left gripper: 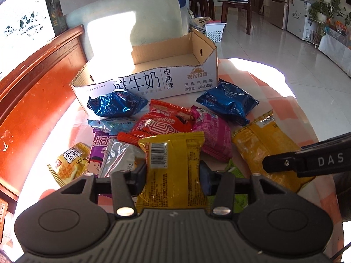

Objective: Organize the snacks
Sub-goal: 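Lift both yellow bags and carry them over the open cardboard box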

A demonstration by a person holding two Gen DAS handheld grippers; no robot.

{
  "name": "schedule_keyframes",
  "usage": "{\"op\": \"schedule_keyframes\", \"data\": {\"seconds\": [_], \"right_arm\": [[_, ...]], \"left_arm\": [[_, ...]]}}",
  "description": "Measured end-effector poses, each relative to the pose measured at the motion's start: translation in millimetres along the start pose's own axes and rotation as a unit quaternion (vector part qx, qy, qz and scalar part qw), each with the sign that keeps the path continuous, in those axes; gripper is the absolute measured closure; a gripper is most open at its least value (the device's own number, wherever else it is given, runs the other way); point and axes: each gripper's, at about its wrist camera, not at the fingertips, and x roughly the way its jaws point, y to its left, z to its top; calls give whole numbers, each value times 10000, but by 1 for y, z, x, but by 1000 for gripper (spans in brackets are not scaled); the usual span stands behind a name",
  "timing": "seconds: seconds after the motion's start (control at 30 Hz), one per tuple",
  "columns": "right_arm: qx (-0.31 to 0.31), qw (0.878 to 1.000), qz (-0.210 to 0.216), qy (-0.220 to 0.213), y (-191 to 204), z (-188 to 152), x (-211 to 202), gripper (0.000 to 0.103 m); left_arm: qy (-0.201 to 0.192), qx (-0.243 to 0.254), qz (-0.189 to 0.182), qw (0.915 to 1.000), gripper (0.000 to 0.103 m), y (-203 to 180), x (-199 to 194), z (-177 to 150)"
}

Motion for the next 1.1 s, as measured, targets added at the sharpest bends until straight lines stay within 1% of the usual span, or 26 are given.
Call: {"op": "schedule_keyframes", "data": {"seconds": [0.1, 0.17, 0.27, 0.37, 0.4, 0.43, 0.5, 0.53, 0.57, 0.6, 0.63, 0.8, 0.97, 1.1], "right_arm": [[-162, 9998, 79, -37, 5, 1, -3, 62], [-173, 9998, 64, 55, 5, 0, 2, 62], [46, 9997, -18, 238, -1, -3, 13, 62], [161, 9993, -88, 314, -5, -4, 17, 58], [133, 9993, -78, 336, -3, -4, 19, 54], [90, 9993, -54, 358, -1, -5, 20, 47], [34, 9992, -52, 406, 3, -7, 23, 43], [-2, 9989, -87, 461, 4, -8, 26, 43], [-44, 9991, -107, 418, 5, -9, 27, 43], [-134, 9991, -169, 376, 8, -10, 27, 45], [-218, 9989, -225, 351, 10, -10, 27, 52], [-377, 9988, -253, 170, 10, -10, 16, 62], [-387, 9992, -100, -80, 11, -6, -3, 63], [-520, 9981, 169, -292, 18, 3, -15, 63]], "left_arm": [[-73, 34, 88, 9999, 56, 0, -3, 1], [-53, 26, 85, 9999, 56, 0, -2, 2], [-21, 73, 112, 9999, 56, -1, 1, 1], [-18, 53, 113, 9999, 56, -1, 1, 1], [-9, 44, 123, 9999, 56, -1, 2, 1], [3, 40, 134, 9999, 56, -1, 2, 1], [29, 48, 163, 9999, 56, -1, 3, 0], [39, 55, 175, 9998, 56, -1, 4, 0], [50, 65, 185, 9998, 56, -1, 4, -1], [58, 71, 189, 9998, 56, -1, 4, -1], [60, 71, 196, 9998, 56, -1, 4, -1], [-26, 2, 312, 9995, 56, 3, 0, 1], [-103, -72, 381, 9992, 56, 8, -4, 5], [-336, 21, 518, 9981, 56, 9, -13, 11]]}}
